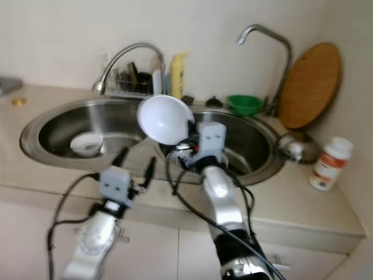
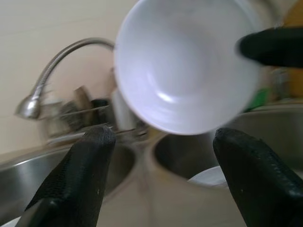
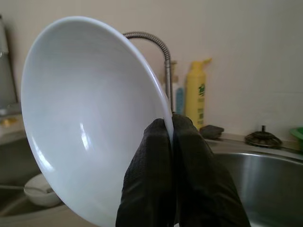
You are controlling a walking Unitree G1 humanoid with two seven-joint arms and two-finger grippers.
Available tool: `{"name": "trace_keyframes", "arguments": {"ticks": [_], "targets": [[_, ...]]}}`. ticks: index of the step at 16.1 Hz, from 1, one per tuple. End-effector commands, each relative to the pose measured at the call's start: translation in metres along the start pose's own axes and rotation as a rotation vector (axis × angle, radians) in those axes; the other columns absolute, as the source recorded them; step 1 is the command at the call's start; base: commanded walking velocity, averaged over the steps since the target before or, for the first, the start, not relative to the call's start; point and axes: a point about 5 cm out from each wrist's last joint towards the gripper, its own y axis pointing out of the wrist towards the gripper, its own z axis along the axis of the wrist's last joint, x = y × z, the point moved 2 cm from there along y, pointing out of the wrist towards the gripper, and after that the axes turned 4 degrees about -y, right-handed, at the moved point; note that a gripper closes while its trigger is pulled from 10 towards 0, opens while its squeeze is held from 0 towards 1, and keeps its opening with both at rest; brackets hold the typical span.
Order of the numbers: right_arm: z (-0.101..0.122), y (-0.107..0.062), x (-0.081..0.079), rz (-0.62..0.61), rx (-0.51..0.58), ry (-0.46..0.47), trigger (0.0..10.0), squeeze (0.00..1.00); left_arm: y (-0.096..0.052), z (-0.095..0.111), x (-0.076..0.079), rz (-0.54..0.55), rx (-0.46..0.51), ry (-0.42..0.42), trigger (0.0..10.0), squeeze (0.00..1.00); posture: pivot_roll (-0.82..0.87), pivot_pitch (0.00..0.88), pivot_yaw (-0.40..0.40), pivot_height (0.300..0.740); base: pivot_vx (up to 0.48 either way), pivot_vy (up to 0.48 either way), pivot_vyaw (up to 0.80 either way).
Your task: Kitchen organization
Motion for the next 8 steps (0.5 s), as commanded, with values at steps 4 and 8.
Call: {"name": "trace_keyframes", "arguments": {"ticks": [4, 8], "targets": [[-0.017, 0.010, 0.025, -0.157, -0.154, -0.126, 0.0, 0.00, 0.004, 0.003, 0.009, -0.019, 0.010, -0.012, 10.0, 0.00, 0.08, 0.000, -0.047, 0.740, 0.000, 0.000, 0.00], [-0.022, 0.013, 0.057, -0.314, -0.247, -0.285, 0.5, 0.00, 0.002, 0.002, 0.009, -0.021, 0.007, -0.009, 10.0, 0.00, 0.08, 0.000, -0.051, 0.740, 0.000, 0.000, 0.00]]}}
